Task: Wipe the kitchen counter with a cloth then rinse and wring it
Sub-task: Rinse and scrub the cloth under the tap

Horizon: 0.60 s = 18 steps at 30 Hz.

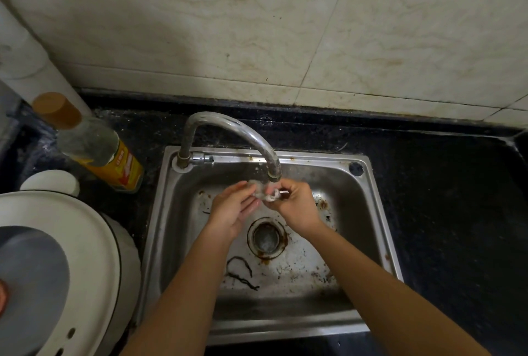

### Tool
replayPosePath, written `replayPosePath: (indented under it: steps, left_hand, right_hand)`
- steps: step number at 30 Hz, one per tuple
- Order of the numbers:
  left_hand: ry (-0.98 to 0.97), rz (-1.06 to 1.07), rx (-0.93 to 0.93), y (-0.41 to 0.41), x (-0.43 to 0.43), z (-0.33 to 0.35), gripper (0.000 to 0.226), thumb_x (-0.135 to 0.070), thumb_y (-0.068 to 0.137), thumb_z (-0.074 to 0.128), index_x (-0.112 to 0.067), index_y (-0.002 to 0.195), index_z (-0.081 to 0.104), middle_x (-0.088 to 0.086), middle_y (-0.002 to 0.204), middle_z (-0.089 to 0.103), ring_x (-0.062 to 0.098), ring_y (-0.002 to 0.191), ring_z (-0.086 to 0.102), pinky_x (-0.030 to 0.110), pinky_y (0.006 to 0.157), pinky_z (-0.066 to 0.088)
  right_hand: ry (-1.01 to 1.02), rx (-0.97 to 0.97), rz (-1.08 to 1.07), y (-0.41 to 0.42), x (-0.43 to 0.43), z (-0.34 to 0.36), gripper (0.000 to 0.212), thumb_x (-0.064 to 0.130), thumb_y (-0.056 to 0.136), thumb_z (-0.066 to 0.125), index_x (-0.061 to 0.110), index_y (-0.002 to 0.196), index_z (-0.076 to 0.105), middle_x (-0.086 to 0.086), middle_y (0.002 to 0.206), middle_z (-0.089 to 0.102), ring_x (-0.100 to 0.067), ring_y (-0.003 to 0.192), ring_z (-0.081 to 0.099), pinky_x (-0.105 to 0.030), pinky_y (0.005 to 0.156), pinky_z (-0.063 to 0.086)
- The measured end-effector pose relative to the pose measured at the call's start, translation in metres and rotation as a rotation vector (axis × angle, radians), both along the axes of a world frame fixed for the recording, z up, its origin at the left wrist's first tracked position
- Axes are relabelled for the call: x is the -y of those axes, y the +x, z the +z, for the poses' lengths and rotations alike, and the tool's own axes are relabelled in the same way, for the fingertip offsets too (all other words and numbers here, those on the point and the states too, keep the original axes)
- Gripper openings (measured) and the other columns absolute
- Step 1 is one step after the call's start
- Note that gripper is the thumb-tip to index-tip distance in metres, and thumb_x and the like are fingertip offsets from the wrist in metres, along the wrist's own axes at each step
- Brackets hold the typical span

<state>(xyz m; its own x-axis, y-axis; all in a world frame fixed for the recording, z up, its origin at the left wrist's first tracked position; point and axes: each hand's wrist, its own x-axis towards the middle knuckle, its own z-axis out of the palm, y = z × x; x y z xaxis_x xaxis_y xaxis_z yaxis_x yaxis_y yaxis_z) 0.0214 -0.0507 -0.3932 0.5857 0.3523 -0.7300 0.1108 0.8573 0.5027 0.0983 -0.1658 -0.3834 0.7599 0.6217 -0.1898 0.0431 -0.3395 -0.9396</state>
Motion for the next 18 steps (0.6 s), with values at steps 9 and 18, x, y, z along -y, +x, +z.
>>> replayPosePath:
  steps: [9, 18]
  left_hand:
    - [0.026, 0.045, 0.025, -0.001, -0.001, -0.003, 0.018, 0.006, 0.088, 0.056, -0.007, 0.1, 0.058, 0.018, 0.112, 0.064, 0.02, 0.092, 0.068, 0.024, 0.071, 0.057]
    - [0.075, 0.003, 0.032, -0.004, -0.001, 0.005, 0.019, 0.004, 0.089, 0.056, -0.006, 0.104, 0.056, 0.015, 0.102, 0.068, 0.017, 0.084, 0.071, 0.024, 0.075, 0.057]
  right_hand:
    - [0.012, -0.26, -0.137, 0.005, 0.006, 0.01, 0.013, -0.007, 0.085, 0.063, -0.003, 0.095, 0.069, -0.004, 0.079, 0.069, 0.0, 0.064, 0.063, -0.014, 0.065, 0.05]
    - [-0.071, -0.189, -0.166, -0.002, -0.008, 0.002, 0.003, 0.007, 0.084, 0.072, 0.005, 0.082, 0.073, 0.002, 0.073, 0.069, 0.002, 0.061, 0.063, -0.012, 0.062, 0.048]
